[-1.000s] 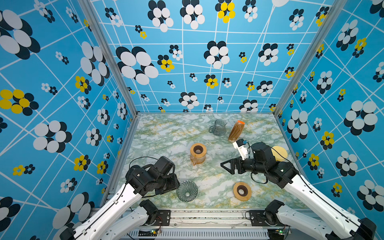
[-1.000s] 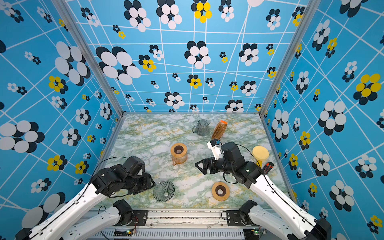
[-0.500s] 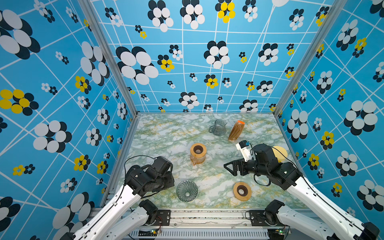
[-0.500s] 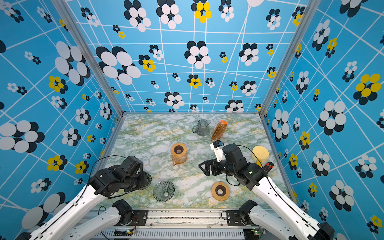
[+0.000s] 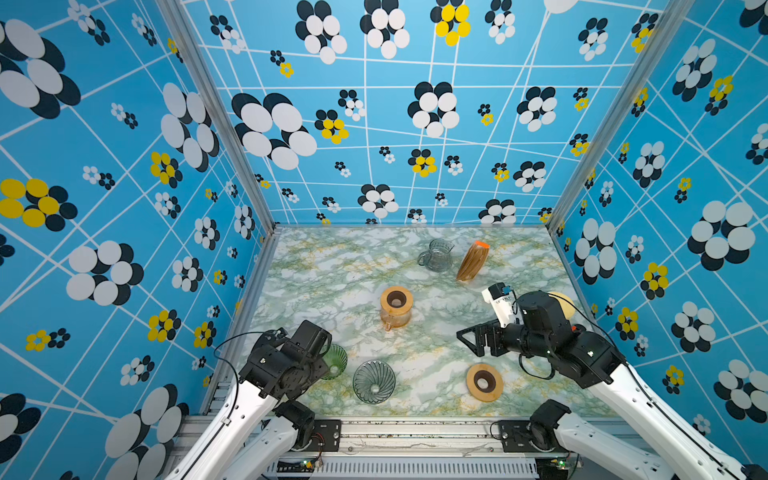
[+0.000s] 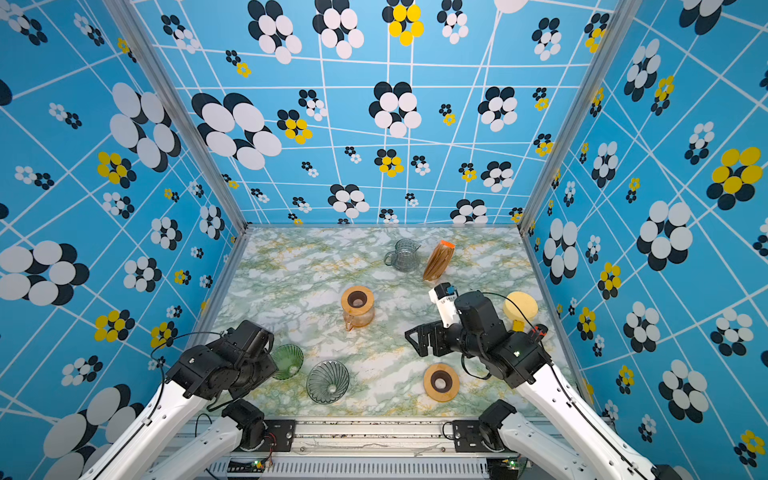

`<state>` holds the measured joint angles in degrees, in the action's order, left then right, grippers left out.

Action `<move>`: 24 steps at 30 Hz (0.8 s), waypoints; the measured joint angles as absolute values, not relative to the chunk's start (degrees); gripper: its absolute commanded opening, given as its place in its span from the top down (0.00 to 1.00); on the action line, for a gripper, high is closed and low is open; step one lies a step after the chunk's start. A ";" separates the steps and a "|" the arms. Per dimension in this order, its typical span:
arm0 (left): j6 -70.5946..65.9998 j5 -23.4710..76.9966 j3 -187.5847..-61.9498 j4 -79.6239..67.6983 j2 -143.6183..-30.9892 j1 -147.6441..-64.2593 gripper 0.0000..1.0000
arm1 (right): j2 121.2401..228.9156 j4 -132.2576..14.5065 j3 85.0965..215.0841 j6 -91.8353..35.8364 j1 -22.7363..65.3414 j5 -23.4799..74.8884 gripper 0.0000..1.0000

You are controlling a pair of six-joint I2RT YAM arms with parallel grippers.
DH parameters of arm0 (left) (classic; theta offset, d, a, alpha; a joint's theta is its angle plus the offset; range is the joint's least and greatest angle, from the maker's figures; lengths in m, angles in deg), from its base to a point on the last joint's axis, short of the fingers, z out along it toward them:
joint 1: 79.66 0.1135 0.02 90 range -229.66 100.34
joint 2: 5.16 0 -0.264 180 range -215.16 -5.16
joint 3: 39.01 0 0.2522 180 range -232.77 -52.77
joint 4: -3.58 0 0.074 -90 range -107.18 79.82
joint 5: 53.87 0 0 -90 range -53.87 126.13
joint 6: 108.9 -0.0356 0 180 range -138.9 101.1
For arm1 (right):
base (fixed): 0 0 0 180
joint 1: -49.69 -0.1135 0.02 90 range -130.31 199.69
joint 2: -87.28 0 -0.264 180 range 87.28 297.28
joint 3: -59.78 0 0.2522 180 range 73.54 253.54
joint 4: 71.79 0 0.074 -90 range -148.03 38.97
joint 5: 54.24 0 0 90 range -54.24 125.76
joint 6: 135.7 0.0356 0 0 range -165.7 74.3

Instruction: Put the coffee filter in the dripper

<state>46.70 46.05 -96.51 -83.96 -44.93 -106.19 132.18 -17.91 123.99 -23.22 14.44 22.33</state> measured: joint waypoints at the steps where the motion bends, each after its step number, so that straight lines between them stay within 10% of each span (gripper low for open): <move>1: 46.72 46.02 -96.23 -84.00 -44.89 -105.77 0.42 | 131.61 -17.93 123.95 -23.22 14.44 22.41 0.01; 24: 42.81 36.01 -85.74 -69.51 -46.81 -97.36 0.50 | 131.24 -17.73 121.72 -23.85 14.44 23.79 0.01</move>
<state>42.81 36.01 -85.74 -69.51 -46.81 -97.36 131.24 -17.73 121.72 -23.85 14.44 23.79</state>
